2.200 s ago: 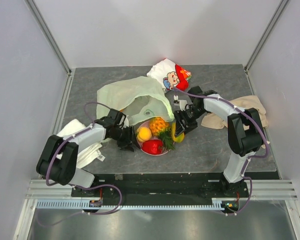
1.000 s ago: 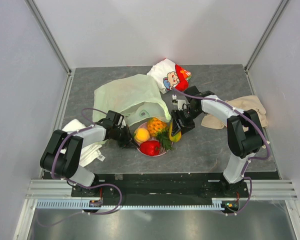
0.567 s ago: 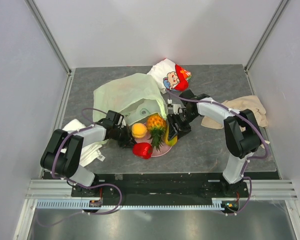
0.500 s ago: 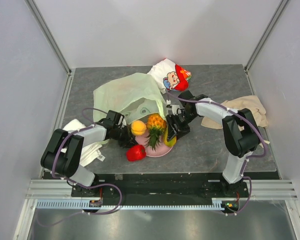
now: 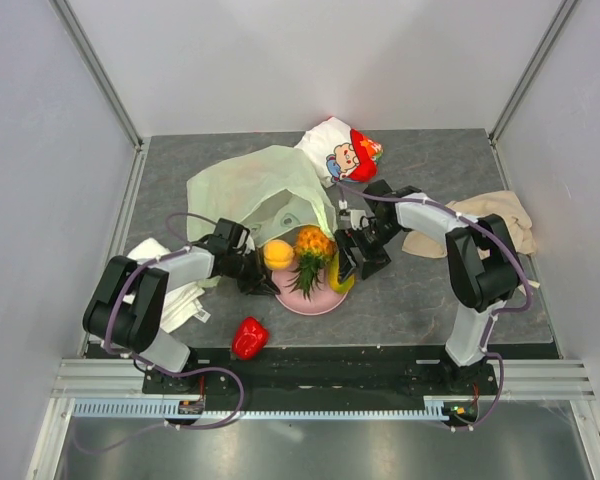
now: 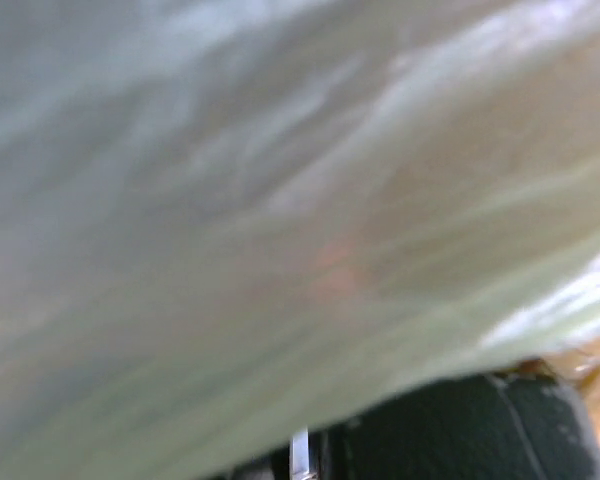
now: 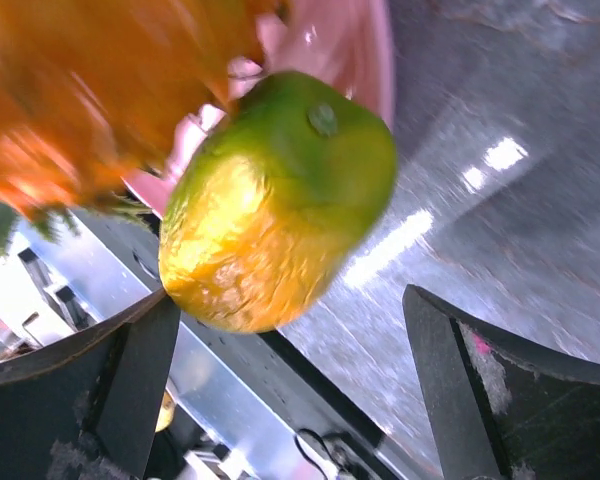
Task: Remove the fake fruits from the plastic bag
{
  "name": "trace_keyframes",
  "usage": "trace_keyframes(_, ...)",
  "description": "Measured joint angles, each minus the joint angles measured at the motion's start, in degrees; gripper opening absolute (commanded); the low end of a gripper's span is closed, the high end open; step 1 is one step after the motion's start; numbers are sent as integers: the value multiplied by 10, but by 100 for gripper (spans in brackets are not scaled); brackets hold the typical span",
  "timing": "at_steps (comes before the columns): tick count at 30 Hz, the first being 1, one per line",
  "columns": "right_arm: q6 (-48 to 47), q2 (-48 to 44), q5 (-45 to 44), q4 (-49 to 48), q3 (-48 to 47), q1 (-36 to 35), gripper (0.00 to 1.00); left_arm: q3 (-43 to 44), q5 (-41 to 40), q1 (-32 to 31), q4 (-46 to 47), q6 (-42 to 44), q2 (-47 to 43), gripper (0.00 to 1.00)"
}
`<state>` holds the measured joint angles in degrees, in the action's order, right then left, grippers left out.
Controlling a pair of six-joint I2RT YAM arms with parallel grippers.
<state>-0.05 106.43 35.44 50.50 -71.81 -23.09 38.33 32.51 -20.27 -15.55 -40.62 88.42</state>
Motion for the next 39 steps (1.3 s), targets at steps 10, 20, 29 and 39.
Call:
trace_keyframes(10,-79,-38,-17,58,-53,37,98,82,2,44,-155,182,-28,69)
trace_keyframes(20,-105,-12,1,63,-73,35,98,157,26,50,-260,286,-61,73)
trace_keyframes(29,-116,-23,2,62,-85,47,98,266,23,49,-482,631,-127,99)
trace_keyframes(39,-105,-35,2,47,-85,53,98,151,-59,-71,-541,796,-253,99)
